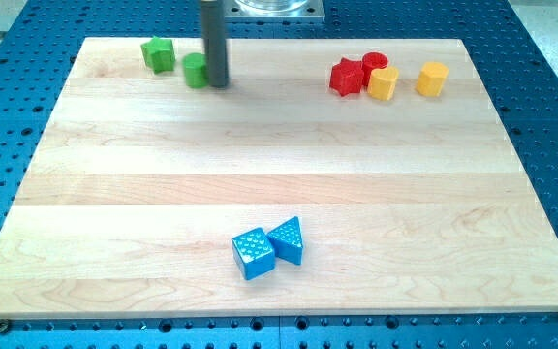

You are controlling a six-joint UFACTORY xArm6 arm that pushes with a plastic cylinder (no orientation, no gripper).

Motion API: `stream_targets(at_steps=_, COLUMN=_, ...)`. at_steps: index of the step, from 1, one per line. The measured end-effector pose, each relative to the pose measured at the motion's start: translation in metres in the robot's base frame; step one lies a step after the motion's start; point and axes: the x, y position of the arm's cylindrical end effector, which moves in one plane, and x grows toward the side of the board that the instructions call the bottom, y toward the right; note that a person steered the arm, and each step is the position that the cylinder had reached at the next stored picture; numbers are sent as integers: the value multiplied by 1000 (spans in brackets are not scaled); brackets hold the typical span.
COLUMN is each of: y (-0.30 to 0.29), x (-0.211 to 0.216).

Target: Slide the yellow heart into the red circle

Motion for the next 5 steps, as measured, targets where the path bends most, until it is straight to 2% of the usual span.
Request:
stream_targets(at_steps=2, y=116, x=92)
stream_targets(at_steps=4, y=239, x=65)
stream_targets(at_steps=5, y=249, x=15)
